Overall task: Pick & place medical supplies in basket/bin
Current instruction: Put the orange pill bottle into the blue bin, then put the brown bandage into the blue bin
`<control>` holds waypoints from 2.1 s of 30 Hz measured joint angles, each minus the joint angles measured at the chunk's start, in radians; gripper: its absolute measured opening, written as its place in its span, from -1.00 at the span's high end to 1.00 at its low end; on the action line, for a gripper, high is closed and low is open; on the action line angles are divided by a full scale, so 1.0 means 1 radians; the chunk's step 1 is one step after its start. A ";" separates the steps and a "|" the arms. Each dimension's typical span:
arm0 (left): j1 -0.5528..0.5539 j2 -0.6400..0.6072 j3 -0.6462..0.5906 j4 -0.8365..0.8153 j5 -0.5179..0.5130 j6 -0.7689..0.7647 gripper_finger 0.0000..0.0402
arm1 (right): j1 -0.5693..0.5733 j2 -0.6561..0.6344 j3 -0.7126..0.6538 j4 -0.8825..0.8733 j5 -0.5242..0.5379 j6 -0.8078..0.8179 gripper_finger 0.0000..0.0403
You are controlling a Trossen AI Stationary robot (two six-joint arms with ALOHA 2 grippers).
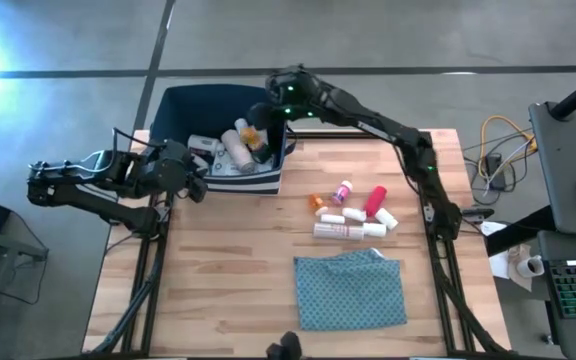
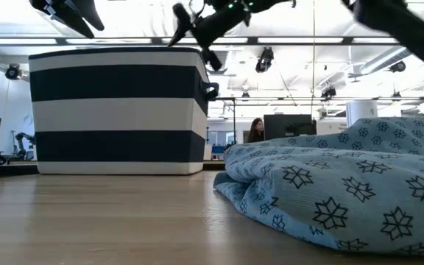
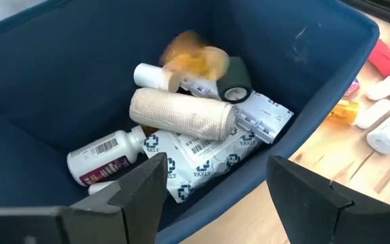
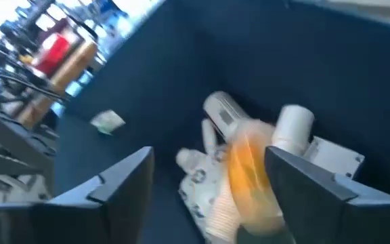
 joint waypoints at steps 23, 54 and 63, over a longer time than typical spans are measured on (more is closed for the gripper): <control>0.002 0.008 -0.001 0.025 -0.001 0.005 -0.15 | 0.363 -0.501 -0.776 -0.673 0.216 -0.348 -0.64; 0.002 0.033 -0.007 0.027 -0.001 -0.026 -0.15 | 0.444 -0.466 -1.361 -0.023 0.135 -0.256 -0.63; 0.002 0.044 -0.007 0.028 -0.001 -0.026 -0.15 | 0.440 -0.465 -1.379 0.112 0.027 -0.109 -0.62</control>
